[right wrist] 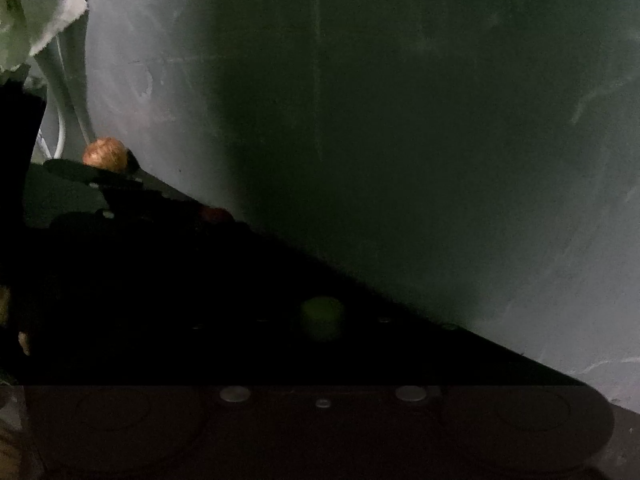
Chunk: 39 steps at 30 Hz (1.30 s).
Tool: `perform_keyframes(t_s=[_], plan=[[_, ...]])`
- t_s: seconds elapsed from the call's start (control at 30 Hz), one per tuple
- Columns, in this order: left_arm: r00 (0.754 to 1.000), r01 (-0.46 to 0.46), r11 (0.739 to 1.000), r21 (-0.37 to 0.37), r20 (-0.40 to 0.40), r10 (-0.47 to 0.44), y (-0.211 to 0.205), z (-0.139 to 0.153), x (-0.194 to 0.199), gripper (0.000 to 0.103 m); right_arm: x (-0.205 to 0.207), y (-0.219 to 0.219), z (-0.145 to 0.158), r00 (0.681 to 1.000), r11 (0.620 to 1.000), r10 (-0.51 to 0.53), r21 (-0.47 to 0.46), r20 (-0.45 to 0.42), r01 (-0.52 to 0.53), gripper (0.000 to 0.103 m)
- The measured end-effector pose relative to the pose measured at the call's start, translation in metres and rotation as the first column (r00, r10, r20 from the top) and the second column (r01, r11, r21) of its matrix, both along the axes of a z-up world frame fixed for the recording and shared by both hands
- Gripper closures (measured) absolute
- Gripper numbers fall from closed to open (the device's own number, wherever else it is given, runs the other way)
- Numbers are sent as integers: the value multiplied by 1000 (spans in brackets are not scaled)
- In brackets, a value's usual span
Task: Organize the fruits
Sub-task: 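Grasp the red cherry tomato with the left tool while the right tool grasps the green grape, then carry the cherry tomato to the tray with the left tool while the right tool carries the grape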
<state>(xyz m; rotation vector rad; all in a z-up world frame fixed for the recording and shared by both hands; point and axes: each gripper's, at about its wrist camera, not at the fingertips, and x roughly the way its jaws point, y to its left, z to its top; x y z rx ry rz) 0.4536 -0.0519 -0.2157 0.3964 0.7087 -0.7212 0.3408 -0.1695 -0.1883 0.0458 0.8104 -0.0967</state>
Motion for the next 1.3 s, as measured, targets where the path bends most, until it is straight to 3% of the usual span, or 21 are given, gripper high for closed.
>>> perform_keyframes(t_s=[0.37,0.67,0.93,1.3], plan=[[999,-45,997,-56,26,46,22,56,-37,76,-38,5,61,994,998,53,29,91,-56,77],[982,-175,981,-83,57,180,42,103,-80,76,-77,5,116,973,986,146,52,179,-158,77],[940,-310,945,-104,118,321,51,159,-139,75,-106,0,170,923,955,267,56,277,-293,77],[857,-457,875,-157,187,481,56,211,-219,75,-141,3,227,819,885,417,30,395,-465,77]])
